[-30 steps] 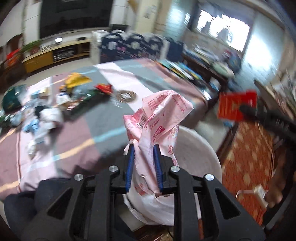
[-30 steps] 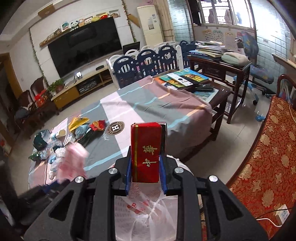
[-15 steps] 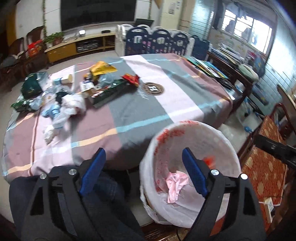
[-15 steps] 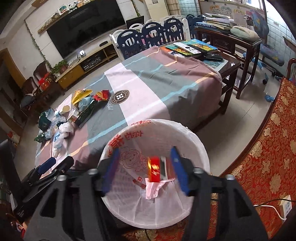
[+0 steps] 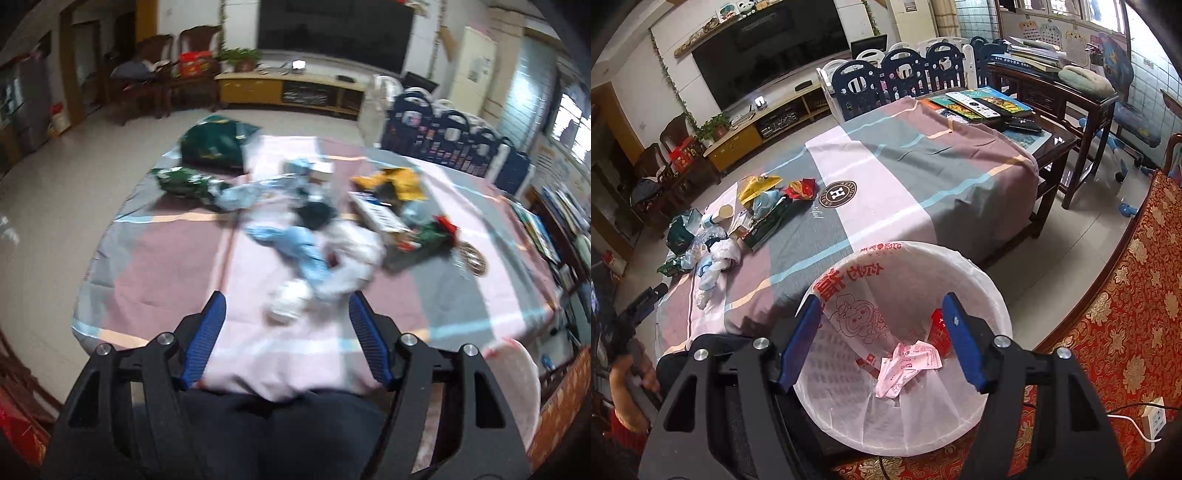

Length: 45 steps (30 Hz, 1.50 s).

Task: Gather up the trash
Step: 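Drop the pink bag into the basket with the left tool while the right tool drops the box, then grasp the white crumpled tissue on the tablecloth with the left tool, then grasp the blue twisted cloth with the right tool while the left tool holds the tissue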

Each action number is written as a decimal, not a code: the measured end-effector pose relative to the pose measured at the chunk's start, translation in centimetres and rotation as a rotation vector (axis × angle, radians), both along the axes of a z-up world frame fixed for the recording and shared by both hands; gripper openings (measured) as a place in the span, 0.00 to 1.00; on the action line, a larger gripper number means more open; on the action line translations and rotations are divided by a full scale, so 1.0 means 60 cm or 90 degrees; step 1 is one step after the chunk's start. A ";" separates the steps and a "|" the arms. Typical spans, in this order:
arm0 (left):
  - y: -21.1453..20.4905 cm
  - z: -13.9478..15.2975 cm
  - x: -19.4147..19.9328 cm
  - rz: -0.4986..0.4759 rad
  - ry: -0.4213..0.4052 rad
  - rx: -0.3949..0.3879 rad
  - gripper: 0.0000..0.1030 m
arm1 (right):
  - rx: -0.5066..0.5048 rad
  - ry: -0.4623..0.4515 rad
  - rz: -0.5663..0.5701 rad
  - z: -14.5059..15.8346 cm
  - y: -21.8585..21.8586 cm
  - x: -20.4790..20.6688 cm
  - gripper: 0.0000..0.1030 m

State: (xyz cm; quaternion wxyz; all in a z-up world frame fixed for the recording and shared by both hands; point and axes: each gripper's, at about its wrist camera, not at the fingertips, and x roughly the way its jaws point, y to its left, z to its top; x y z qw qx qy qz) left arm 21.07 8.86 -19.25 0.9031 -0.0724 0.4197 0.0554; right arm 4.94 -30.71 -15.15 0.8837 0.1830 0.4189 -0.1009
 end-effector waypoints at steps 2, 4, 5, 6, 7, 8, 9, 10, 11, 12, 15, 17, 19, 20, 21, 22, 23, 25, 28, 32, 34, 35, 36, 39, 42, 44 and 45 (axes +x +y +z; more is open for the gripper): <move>0.037 -0.017 0.040 0.006 0.046 -0.047 0.66 | -0.001 0.004 0.001 -0.002 0.004 0.005 0.65; 0.048 -0.037 0.077 -0.025 0.093 -0.058 0.66 | -0.001 0.013 0.002 -0.009 0.008 0.011 0.65; 0.041 -0.049 0.096 -0.047 0.119 -0.027 0.67 | 0.000 0.020 0.004 -0.013 0.010 0.015 0.65; 0.033 -0.059 0.109 -0.065 0.137 0.011 0.67 | 0.003 0.029 0.005 -0.020 0.012 0.020 0.65; 0.023 -0.070 0.122 -0.085 0.153 0.056 0.67 | 0.006 0.039 0.007 -0.026 0.015 0.026 0.65; 0.010 -0.083 0.130 -0.107 0.163 0.087 0.67 | 0.008 0.044 0.008 -0.030 0.018 0.030 0.65; 0.004 -0.093 0.136 -0.128 0.171 0.092 0.67 | 0.009 0.049 0.010 -0.034 0.021 0.035 0.65; -0.003 -0.105 0.143 -0.149 0.181 0.084 0.67 | 0.006 0.054 0.011 -0.037 0.025 0.040 0.65; -0.008 -0.117 0.149 -0.161 0.188 0.077 0.67 | 0.002 0.061 0.014 -0.040 0.031 0.047 0.65; -0.012 -0.127 0.153 -0.164 0.192 0.077 0.66 | 0.000 0.065 0.017 -0.042 0.035 0.051 0.65; -0.020 -0.146 0.158 -0.173 0.208 0.051 0.23 | -0.007 0.078 0.031 -0.048 0.056 0.068 0.65; -0.007 -0.143 0.159 -0.161 0.192 0.017 0.18 | -0.012 0.086 0.045 -0.053 0.074 0.083 0.65; 0.014 -0.127 0.151 -0.112 0.152 0.014 0.18 | -0.013 0.092 0.061 -0.058 0.092 0.096 0.65; 0.026 -0.116 0.144 -0.087 0.127 0.005 0.18 | -0.010 0.096 0.073 -0.061 0.106 0.106 0.65; 0.046 -0.102 0.133 -0.051 0.093 -0.008 0.18 | -0.004 0.097 0.084 -0.063 0.119 0.114 0.65; 0.066 -0.091 0.120 -0.018 0.064 -0.027 0.18 | 0.010 0.098 0.102 -0.065 0.135 0.126 0.65; 0.090 -0.082 0.105 0.023 0.036 -0.053 0.18 | 0.022 0.098 0.116 -0.066 0.149 0.137 0.65; 0.126 -0.074 0.080 0.093 0.015 -0.074 0.18 | 0.043 0.089 0.156 -0.064 0.188 0.168 0.65; 0.163 -0.071 0.046 0.159 -0.001 -0.105 0.18 | 0.031 0.053 0.226 -0.056 0.263 0.229 0.65; 0.181 -0.076 0.027 0.160 -0.004 -0.125 0.18 | 0.037 0.039 0.277 -0.061 0.354 0.321 0.65; 0.176 -0.080 0.029 0.147 -0.003 -0.132 0.18 | 0.053 0.042 0.291 -0.066 0.391 0.353 0.65; 0.176 -0.083 0.033 0.143 0.001 -0.140 0.18 | 0.056 0.040 0.302 -0.067 0.409 0.361 0.65; 0.176 -0.085 0.027 0.142 0.001 -0.146 0.18 | 0.053 0.037 0.325 -0.069 0.434 0.373 0.65; 0.172 -0.083 0.022 0.134 -0.007 -0.144 0.18 | 0.000 0.043 0.380 -0.088 0.507 0.409 0.65; 0.167 -0.082 0.024 0.128 -0.006 -0.128 0.18 | -0.062 0.085 0.378 -0.130 0.549 0.450 0.65; 0.167 -0.085 0.026 0.128 -0.002 -0.126 0.18 | -0.084 0.117 0.378 -0.162 0.564 0.474 0.61; 0.169 -0.086 0.025 0.129 0.000 -0.127 0.18 | -0.093 0.129 0.380 -0.173 0.571 0.482 0.58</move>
